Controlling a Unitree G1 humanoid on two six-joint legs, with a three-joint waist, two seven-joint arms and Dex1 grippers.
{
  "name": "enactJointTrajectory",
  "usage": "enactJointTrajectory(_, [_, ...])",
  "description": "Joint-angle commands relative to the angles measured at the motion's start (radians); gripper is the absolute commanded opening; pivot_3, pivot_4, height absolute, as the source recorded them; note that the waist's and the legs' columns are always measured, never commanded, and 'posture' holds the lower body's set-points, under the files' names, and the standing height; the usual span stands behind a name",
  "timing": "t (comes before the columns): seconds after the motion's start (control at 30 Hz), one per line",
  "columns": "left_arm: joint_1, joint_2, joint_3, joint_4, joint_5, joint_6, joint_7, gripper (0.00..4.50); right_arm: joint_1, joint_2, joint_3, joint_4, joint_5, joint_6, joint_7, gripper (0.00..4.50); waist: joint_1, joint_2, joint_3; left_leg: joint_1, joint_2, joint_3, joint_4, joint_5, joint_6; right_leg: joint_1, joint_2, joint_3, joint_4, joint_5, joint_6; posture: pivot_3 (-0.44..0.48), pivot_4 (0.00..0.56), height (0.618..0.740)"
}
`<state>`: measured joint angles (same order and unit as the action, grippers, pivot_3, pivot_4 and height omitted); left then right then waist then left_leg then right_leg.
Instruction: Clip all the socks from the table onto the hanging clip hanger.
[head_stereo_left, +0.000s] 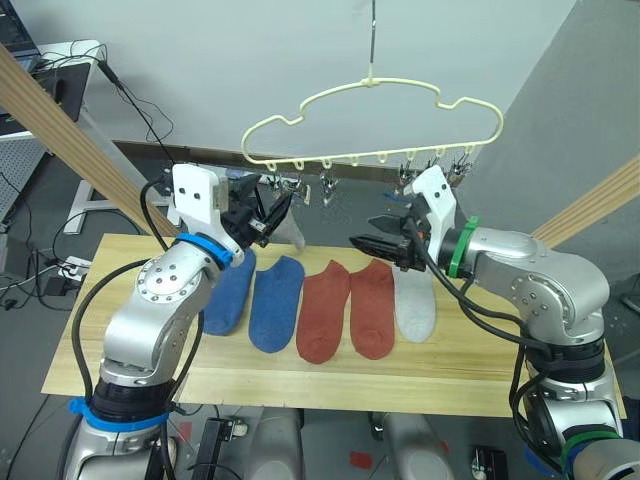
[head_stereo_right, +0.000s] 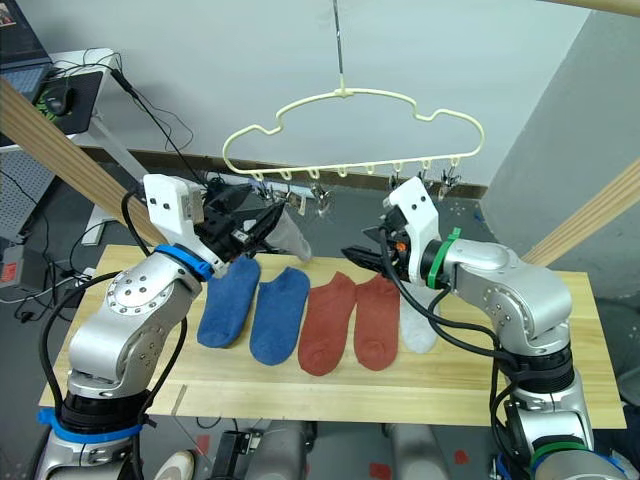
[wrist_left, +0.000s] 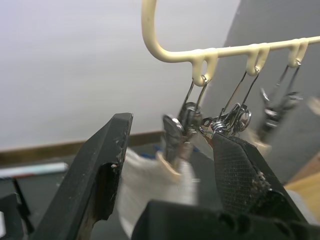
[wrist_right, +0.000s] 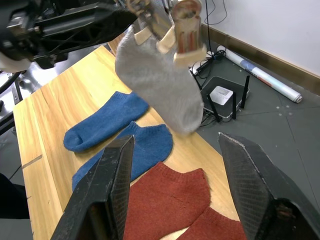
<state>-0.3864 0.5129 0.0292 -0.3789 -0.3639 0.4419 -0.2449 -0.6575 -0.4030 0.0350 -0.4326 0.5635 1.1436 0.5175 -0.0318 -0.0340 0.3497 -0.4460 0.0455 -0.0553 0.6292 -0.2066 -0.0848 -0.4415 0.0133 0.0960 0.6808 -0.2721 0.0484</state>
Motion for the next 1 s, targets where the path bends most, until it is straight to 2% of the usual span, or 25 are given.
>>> enactJointTrajectory(0.03, [0.002, -0.046, 0.026, 0.024, 0.042, -0.069, 0.016, 2.89, -0.013, -0.001, -0.003, -0.031, 0.013, -0.014, -0.008, 2.74, 0.001, 0.000, 0.000, 0.000, 0.000, 0.000, 0.000, 0.000, 0.000, 0.000, 0.000, 0.000, 0.000, 0.000, 0.000, 0.041, 0.278, 0.740])
enactJointTrajectory(0.57, [-0.135, -0.149, 0.080, 0.065, 0.015, -0.041, 0.008, 2.89, -0.001, 0.004, 0.000, -0.043, 0.025, -0.005, -0.039, 2.74, 0.002, -0.001, -0.002, -0.002, -0.001, -0.002, 0.003, 0.000, 0.000, 0.000, -0.001, -0.002, 0.002, 0.000, -0.001, 0.026, 0.263, 0.740])
enactJointTrajectory(0.8, [-0.122, -0.139, 0.096, 0.031, 0.008, -0.032, -0.012, 2.89, 0.003, -0.010, -0.010, -0.061, 0.036, -0.004, -0.032, 2.74, 0.002, -0.001, -0.002, -0.002, 0.000, -0.002, 0.007, 0.000, 0.000, 0.000, -0.001, -0.003, 0.006, 0.001, -0.001, 0.032, 0.254, 0.740])
enactJointTrajectory(1.0, [-0.073, -0.105, 0.121, -0.057, -0.032, 0.053, -0.039, 2.89, -0.018, -0.085, -0.087, -0.096, 0.111, 0.002, 0.037, 2.74, 0.002, -0.001, -0.002, -0.003, -0.001, -0.003, 0.015, 0.000, 0.000, 0.000, -0.001, -0.003, 0.014, 0.001, -0.001, 0.037, 0.245, 0.740])
